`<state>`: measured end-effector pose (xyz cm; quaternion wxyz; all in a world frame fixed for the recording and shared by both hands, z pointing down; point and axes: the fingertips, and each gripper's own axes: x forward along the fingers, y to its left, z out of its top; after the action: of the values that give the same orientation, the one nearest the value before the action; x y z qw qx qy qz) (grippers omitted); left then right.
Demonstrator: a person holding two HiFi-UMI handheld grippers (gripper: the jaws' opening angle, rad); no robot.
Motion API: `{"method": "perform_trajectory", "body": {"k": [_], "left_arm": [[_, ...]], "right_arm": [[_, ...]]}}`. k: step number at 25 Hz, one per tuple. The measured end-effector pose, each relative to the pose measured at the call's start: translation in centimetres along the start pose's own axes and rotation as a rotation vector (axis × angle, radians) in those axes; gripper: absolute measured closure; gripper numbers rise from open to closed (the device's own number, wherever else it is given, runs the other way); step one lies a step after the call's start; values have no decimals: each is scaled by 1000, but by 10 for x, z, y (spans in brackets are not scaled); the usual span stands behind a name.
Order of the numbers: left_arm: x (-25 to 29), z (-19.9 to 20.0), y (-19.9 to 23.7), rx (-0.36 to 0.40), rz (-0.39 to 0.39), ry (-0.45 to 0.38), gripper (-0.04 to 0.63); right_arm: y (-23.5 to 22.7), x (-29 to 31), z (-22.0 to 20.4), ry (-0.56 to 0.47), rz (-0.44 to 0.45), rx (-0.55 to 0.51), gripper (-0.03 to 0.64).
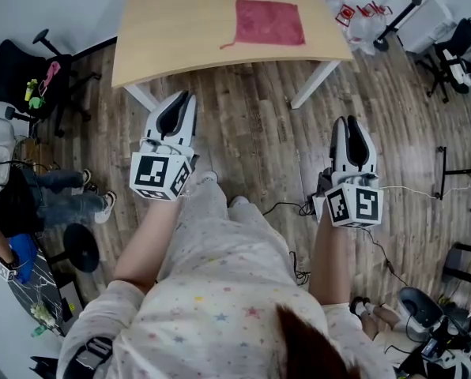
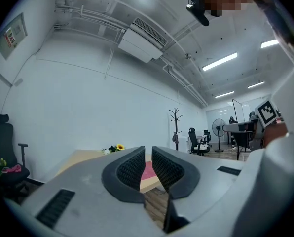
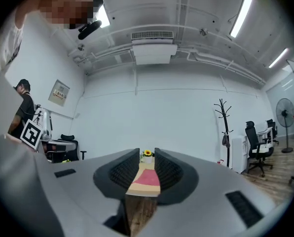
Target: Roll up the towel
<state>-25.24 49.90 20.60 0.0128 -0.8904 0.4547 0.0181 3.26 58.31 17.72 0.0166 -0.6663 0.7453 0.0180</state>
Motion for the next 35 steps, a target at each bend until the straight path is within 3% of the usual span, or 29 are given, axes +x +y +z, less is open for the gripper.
{"method": "perform_trajectory", "body": {"k": [1, 3, 8, 20, 35], "left_arm": [[0, 0, 0, -7, 7, 3, 560], [0, -2, 0, -22, 13, 10, 447], [10, -3, 7, -32, 19, 11, 382], [117, -20, 42, -44, 1, 40, 377], [272, 7, 108, -30, -60, 2, 377]], "right_arm": [[-1, -1, -1, 0, 3, 5, 524], [-2, 0, -3, -2, 2, 20, 456], [-4, 13, -4, -3, 14, 45, 359], [-38, 109, -9, 25, 22, 15, 361], [-81, 259, 13, 1, -17, -4, 357]]}}
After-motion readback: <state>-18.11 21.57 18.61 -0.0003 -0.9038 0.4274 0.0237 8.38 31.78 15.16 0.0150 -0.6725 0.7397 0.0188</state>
